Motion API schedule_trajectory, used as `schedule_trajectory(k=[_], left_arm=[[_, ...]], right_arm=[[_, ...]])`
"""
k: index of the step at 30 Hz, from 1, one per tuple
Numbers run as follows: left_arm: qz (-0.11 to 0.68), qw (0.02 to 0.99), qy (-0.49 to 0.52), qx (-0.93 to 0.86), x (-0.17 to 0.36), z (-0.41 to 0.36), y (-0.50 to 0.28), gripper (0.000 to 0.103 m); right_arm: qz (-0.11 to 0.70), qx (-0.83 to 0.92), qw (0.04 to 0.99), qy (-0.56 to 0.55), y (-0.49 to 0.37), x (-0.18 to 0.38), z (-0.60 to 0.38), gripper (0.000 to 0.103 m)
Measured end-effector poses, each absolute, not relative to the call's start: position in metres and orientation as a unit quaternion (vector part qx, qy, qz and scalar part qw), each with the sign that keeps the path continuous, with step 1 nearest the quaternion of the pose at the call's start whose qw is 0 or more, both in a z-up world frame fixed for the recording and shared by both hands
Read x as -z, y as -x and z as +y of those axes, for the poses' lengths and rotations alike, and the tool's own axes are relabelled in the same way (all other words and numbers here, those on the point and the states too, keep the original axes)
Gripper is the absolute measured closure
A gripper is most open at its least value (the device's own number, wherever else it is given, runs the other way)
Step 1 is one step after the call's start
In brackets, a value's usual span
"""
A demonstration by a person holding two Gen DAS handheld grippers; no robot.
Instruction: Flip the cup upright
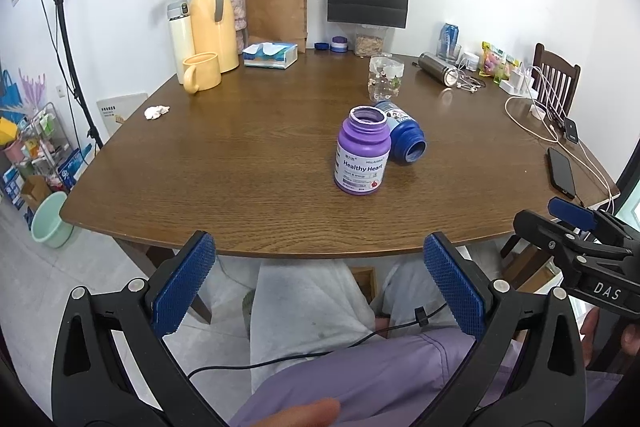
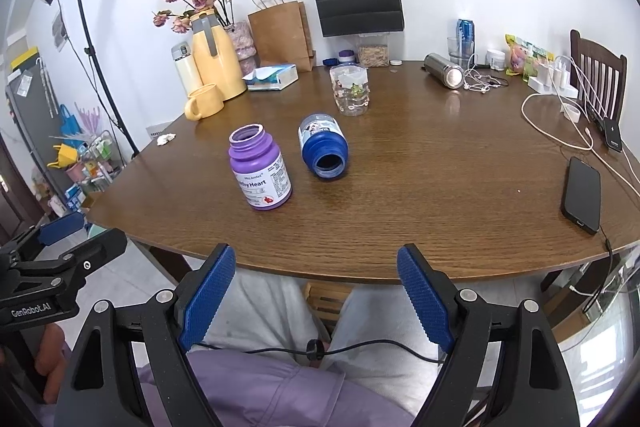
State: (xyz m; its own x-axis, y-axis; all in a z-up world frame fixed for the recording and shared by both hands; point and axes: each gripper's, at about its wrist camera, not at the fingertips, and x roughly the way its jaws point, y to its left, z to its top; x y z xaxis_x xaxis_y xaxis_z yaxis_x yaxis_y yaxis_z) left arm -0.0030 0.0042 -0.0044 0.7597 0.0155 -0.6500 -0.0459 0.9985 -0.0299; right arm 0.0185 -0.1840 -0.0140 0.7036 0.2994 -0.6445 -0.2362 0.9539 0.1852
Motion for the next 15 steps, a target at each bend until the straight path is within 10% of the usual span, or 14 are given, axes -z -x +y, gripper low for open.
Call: schedule_trajectory(k=[15], left_arm=[[0.346, 0.938, 0.021, -0.017, 0.0038, 0.0037, 0.0017, 0.000]], right_arm=[[0.358, -0.144, 0.922, -0.046, -0.0210, 0.0146, -0.1848, 0.016]])
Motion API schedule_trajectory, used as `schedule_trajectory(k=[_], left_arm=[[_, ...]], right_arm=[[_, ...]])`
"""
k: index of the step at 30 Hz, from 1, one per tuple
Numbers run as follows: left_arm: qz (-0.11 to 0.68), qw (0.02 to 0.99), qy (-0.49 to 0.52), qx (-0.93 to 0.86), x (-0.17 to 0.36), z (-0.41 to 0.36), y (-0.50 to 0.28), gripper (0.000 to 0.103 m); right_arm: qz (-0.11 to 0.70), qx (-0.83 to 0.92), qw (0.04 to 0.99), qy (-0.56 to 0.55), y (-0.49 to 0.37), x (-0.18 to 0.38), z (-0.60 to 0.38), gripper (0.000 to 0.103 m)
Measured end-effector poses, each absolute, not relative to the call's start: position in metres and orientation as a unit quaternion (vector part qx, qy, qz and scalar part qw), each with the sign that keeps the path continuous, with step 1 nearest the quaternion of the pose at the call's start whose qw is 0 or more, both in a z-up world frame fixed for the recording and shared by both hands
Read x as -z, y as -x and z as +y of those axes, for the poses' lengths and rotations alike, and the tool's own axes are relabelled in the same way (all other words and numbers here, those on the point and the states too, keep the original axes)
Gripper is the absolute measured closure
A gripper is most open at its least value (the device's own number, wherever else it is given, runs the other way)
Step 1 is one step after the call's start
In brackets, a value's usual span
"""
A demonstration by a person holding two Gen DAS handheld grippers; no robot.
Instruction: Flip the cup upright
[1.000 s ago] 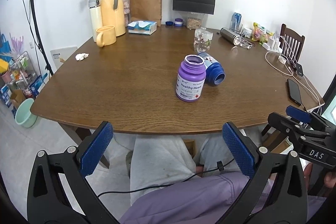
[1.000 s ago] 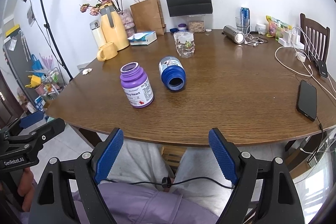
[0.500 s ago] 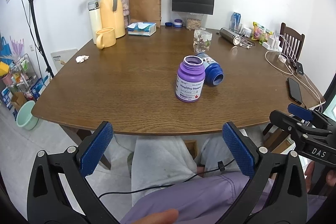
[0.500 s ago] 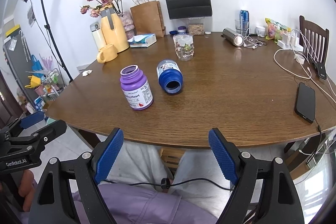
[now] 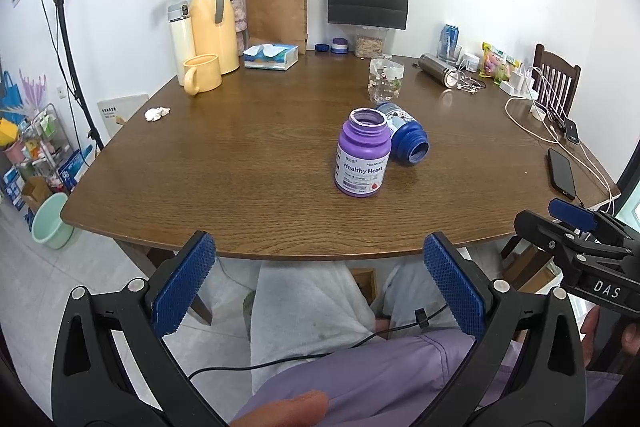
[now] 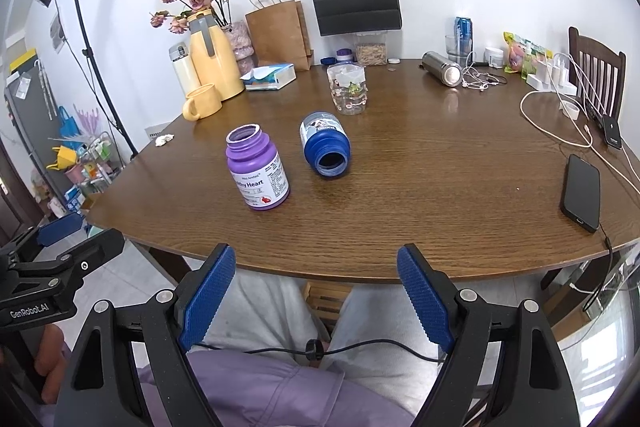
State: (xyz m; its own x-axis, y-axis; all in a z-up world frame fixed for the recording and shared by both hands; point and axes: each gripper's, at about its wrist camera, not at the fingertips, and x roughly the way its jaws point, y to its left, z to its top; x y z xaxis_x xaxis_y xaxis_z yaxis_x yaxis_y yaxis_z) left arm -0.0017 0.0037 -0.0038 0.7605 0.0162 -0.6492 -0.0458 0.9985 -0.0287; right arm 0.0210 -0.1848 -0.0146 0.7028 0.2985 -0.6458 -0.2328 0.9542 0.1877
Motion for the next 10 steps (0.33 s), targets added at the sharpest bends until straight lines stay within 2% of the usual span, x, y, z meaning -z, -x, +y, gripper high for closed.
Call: schedule_trajectory(k=[10], left_arm=[[0.349, 0.937, 0.019, -0.015, 0.0053, 0.0033, -0.0010, 0.000]], right_arm=[[0.363, -0.148, 0.918, -0.053, -0.0228, 0.0212, -0.1838, 0.016]])
